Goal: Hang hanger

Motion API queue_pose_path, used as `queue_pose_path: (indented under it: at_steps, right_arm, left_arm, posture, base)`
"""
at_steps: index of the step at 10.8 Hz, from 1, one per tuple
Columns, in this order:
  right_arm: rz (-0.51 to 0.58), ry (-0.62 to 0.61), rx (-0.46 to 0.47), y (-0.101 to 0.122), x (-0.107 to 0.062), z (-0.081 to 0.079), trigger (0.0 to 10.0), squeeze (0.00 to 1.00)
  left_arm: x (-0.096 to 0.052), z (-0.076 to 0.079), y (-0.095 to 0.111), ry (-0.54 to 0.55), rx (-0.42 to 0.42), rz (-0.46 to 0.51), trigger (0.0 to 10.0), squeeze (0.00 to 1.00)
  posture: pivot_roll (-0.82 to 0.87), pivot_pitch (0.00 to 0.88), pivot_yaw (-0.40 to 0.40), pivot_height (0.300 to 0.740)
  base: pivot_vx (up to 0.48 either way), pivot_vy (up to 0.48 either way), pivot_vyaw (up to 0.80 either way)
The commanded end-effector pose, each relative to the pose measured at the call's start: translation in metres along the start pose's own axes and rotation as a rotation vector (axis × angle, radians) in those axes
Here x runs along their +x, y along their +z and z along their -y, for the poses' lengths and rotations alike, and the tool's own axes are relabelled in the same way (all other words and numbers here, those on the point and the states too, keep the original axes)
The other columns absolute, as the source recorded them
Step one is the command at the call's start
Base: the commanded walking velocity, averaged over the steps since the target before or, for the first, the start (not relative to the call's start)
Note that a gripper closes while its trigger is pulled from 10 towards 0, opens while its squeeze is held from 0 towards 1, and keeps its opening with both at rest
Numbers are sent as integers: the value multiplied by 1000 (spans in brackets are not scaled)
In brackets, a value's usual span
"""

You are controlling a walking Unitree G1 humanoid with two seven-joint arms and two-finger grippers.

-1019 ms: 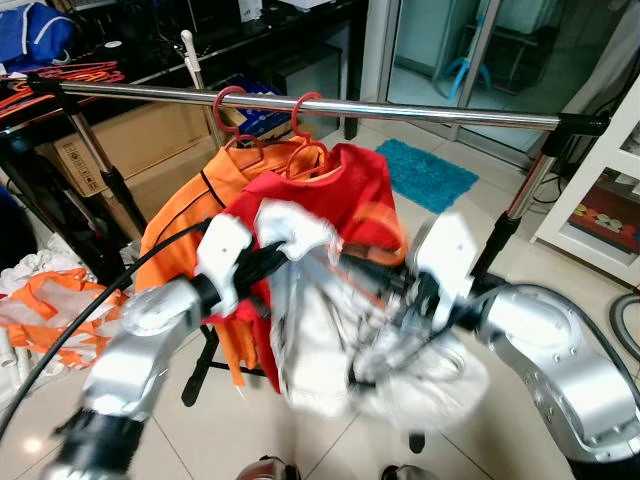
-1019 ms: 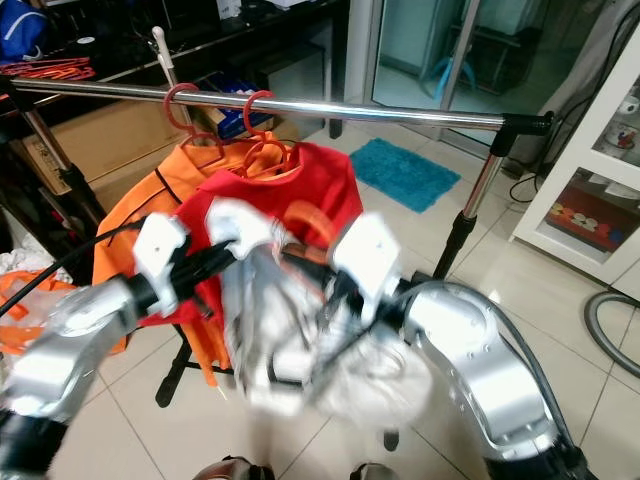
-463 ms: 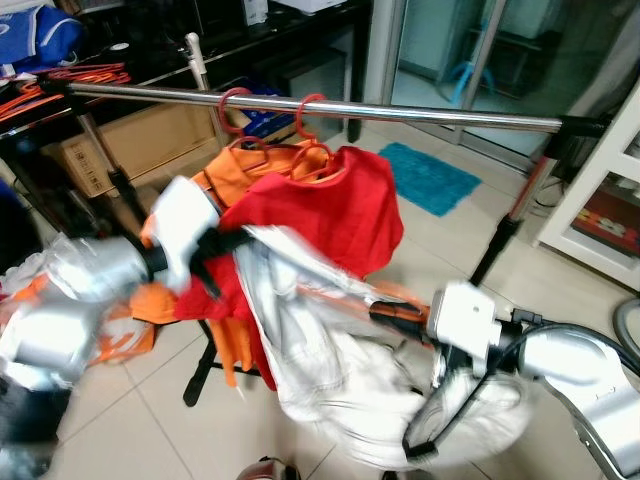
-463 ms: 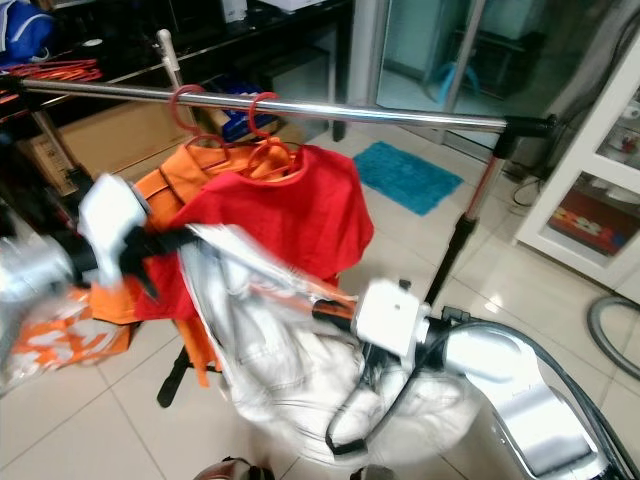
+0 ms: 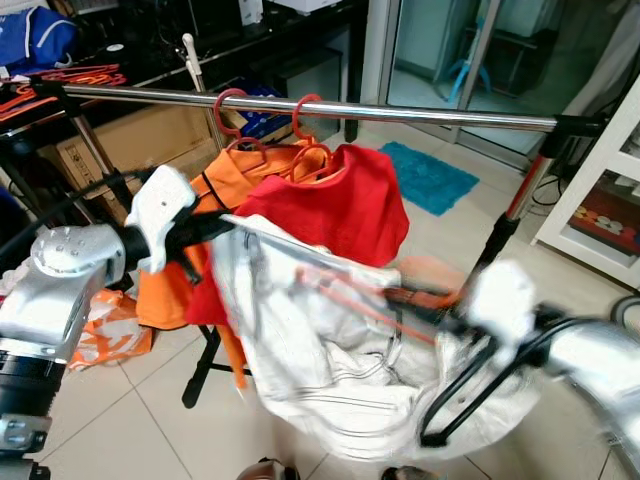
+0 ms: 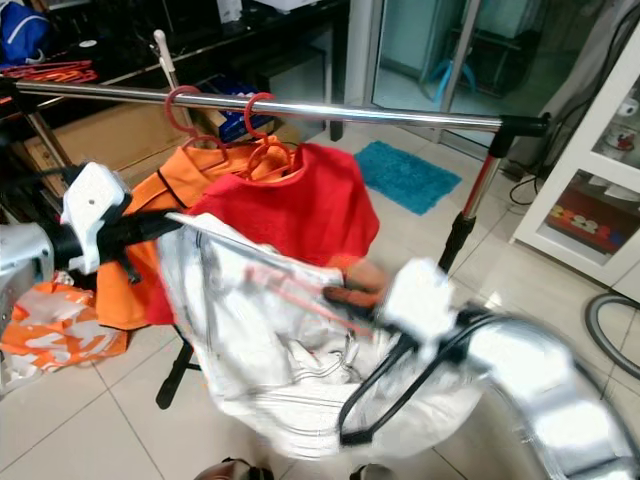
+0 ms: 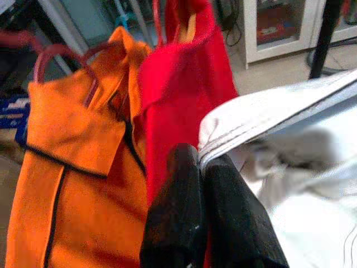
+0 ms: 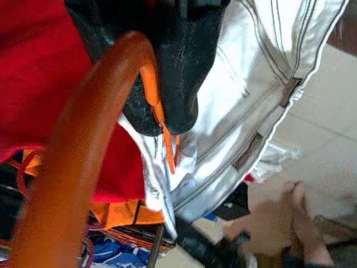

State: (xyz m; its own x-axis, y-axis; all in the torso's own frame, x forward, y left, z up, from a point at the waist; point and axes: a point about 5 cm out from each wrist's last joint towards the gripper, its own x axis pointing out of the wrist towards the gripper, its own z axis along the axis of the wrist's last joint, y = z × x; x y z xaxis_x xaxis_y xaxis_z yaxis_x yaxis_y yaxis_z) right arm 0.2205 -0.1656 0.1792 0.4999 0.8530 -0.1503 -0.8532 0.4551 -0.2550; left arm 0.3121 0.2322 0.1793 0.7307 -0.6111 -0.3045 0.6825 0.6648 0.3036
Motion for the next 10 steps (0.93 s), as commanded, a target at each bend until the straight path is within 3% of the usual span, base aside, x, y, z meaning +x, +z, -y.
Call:
queue_pose_path:
  at_steps: [1, 4, 6, 7, 8, 9, 10]
  right_arm:
    - [-9, -43, -18, 9, -16, 10, 0, 0]
    - [-61, -115, 19, 5, -41, 20, 0, 0]
    - [30, -49, 130, 22, -38, 13, 0, 0]
    - [-87, -42, 16, 17, -37, 12, 0, 0]
    - [-213, -49, -151, 7, -26, 12, 0, 0]
    - [-296, -79, -260, -1, -16, 15, 0, 0]
    - [-334, -113, -285, -7, -3, 14, 0, 0]
  left_arm:
    - [-20, -24, -15, 175, -19, -62, 0, 0]
    - [-34, -36, -23, 256, -94, 25, 0, 0]
    - [-37, -45, -36, 328, -154, 3, 0, 0]
    - [-33, -51, -27, 350, -138, 45, 0, 0]
    - [-20, -51, -4, 306, -122, 130, 0, 0]
    - [-8, -45, 14, 254, -96, 185, 0, 0]
    - [5, -39, 35, 197, -71, 255, 0, 0]
  posture:
    - [-20, 71, 83, 740]
    - [-36, 75, 85, 740]
    - [-29, 71, 78, 740]
    - [-38, 74, 82, 740]
    - [-36, 77, 81, 740]
    - [-35, 77, 82, 740]
    - [-37, 77, 80, 740]
  base:
    - [0, 0, 0]
    - [0, 0, 0]
    - [0, 0, 0]
    - [0, 0, 0]
    - [0, 0, 0]
    - [0, 0, 0]
    - [0, 0, 0]
